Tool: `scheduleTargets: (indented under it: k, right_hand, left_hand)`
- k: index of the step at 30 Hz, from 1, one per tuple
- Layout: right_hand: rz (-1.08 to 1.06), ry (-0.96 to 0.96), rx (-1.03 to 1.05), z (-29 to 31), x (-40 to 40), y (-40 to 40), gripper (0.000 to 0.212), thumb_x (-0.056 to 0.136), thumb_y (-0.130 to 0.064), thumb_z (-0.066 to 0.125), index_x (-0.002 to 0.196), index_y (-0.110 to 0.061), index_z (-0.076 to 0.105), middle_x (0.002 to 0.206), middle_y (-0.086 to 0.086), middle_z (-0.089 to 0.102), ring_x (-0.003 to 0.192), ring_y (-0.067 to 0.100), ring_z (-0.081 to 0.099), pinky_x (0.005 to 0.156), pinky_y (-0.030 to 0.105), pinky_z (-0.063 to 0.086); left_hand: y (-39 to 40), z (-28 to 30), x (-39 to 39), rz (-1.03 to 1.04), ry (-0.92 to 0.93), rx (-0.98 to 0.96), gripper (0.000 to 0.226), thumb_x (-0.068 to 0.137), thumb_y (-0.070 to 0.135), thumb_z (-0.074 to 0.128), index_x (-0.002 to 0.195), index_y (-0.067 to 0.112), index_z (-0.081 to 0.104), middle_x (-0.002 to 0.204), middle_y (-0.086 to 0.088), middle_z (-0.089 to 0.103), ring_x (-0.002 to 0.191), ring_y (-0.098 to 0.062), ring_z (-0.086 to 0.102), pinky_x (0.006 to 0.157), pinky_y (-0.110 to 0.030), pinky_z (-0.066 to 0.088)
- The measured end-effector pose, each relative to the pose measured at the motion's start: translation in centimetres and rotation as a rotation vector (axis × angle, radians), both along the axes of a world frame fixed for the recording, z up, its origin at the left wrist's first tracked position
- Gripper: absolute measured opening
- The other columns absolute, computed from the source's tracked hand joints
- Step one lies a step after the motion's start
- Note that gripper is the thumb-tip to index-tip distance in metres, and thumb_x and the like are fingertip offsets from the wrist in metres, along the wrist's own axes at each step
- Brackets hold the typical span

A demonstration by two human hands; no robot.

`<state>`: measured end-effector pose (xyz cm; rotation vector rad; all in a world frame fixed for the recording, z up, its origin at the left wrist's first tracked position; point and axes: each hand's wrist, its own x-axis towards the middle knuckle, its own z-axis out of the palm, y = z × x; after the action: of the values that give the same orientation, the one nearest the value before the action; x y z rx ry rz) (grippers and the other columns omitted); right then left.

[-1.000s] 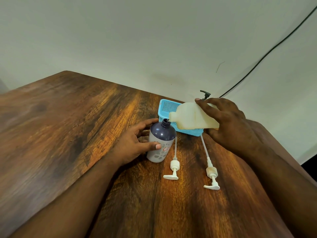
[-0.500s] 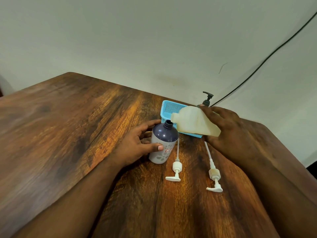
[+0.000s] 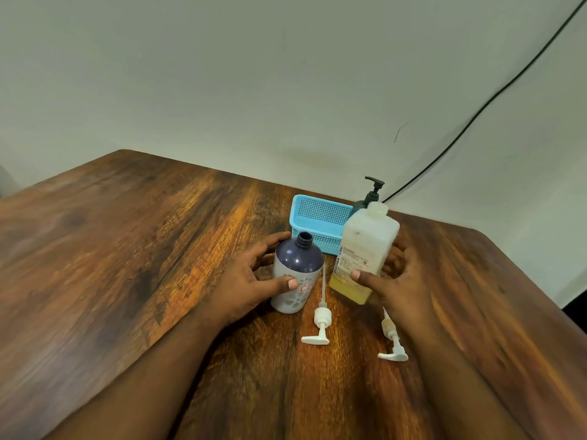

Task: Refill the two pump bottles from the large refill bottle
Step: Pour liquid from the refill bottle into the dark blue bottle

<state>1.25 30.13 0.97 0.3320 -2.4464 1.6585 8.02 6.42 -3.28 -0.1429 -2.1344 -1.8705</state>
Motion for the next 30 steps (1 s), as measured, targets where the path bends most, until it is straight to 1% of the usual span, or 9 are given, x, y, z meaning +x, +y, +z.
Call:
scheduleTargets:
  k: [2,6,9,11,14,20,26,28,30]
  right_hand:
    - [-0.017,-0.053,-0.115,-0.8,-0.2,0.3,0.074,0.065,-0.018,0.083,0.126,-0.025,0.041,0.126,-0.002,0.059,0.114,0.017,0.06,0.08,0.037,0.058]
    - [-0.119,0.004,-0.171,-1.2,-0.6,1.4,0.078,0.064,-0.023,0.085,0.127,-0.023,0.039,0.126,-0.002,0.059,0.109,0.014,0.061,0.066,0.021,0.056]
    - [-0.269,0.05,-0.17,-1.5,-1.2,3.1,0.082,0.061,-0.031,0.086,0.125,-0.027,0.036,0.13,0.001,0.055,0.111,0.018,0.059,0.082,0.036,0.056]
    - [-0.372,0.051,-0.144,-1.9,-1.8,4.2,0.085,0.061,-0.034,0.086,0.126,-0.03,0.032,0.136,0.002,0.05,0.118,0.023,0.055,0.09,0.044,0.053]
    - [-0.482,0.053,-0.063,-2.3,-2.4,5.7,0.09,0.061,-0.039,0.086,0.129,-0.033,0.027,0.14,0.003,0.045,0.123,0.027,0.051,0.095,0.049,0.049]
    - [-0.591,0.005,0.001,-4.1,-3.1,7.1,0.091,0.066,-0.038,0.082,0.135,-0.019,0.026,0.143,0.01,0.041,0.126,0.031,0.048,0.1,0.044,0.045]
    - [-0.666,0.014,-0.05,-4.6,-1.3,6.0,0.115,0.066,-0.038,0.084,0.144,-0.043,-0.001,0.155,0.005,0.026,0.135,0.032,0.038,0.106,0.05,0.039]
    - [-0.649,0.108,0.036,-4.8,0.6,5.2,0.104,0.067,-0.039,0.082,0.143,-0.043,0.012,0.153,0.001,0.029,0.136,0.03,0.037,0.105,0.052,0.039]
    - [-0.5,0.299,0.145,-4.3,2.6,4.3,0.078,0.071,-0.033,0.08,0.137,-0.032,0.039,0.142,-0.006,0.043,0.129,0.019,0.042,0.103,0.043,0.041]
  left_hand:
    - [0.0,-0.1,-0.1,0.005,-0.007,-0.006,0.075,0.071,0.017,0.085,0.135,0.036,0.051,0.132,0.017,0.056,0.122,-0.002,0.052,0.085,-0.013,0.051]
    - [0.0,-0.1,0.1,0.022,-0.022,-0.045,0.08,0.062,0.036,0.086,0.133,0.044,0.05,0.132,0.02,0.056,0.121,0.004,0.052,0.094,-0.019,0.048]
    - [0.6,0.1,0.2,0.029,0.001,-0.042,0.074,0.072,0.012,0.084,0.134,0.034,0.049,0.123,0.022,0.056,0.104,0.024,0.051,0.078,-0.001,0.045]
    - [1.0,0.0,0.1,0.006,0.002,-0.048,0.075,0.074,0.006,0.081,0.135,0.032,0.047,0.121,0.024,0.054,0.101,0.027,0.05,0.075,0.001,0.043]
    - [1.3,-0.3,0.0,-0.037,-0.014,-0.026,0.079,0.07,0.012,0.082,0.135,0.037,0.047,0.129,0.021,0.055,0.113,0.016,0.051,0.081,-0.004,0.046]
    - [1.4,-0.6,-0.3,-0.071,-0.01,0.018,0.083,0.07,0.007,0.082,0.14,0.032,0.045,0.133,0.014,0.055,0.118,0.007,0.054,0.084,-0.008,0.048]
    - [1.2,-0.8,-0.5,-0.075,-0.019,0.011,0.085,0.069,0.011,0.083,0.14,0.034,0.044,0.136,0.014,0.055,0.125,-0.001,0.052,0.088,-0.011,0.049]
    - [1.2,-0.9,-0.5,-0.071,-0.017,0.002,0.085,0.069,0.011,0.083,0.14,0.036,0.043,0.136,0.014,0.054,0.126,-0.002,0.051,0.088,-0.01,0.048]
    - [1.1,-1.0,-0.5,-0.071,-0.014,0.0,0.085,0.068,0.017,0.083,0.14,0.038,0.043,0.138,0.014,0.053,0.128,-0.004,0.05,0.089,-0.012,0.049]
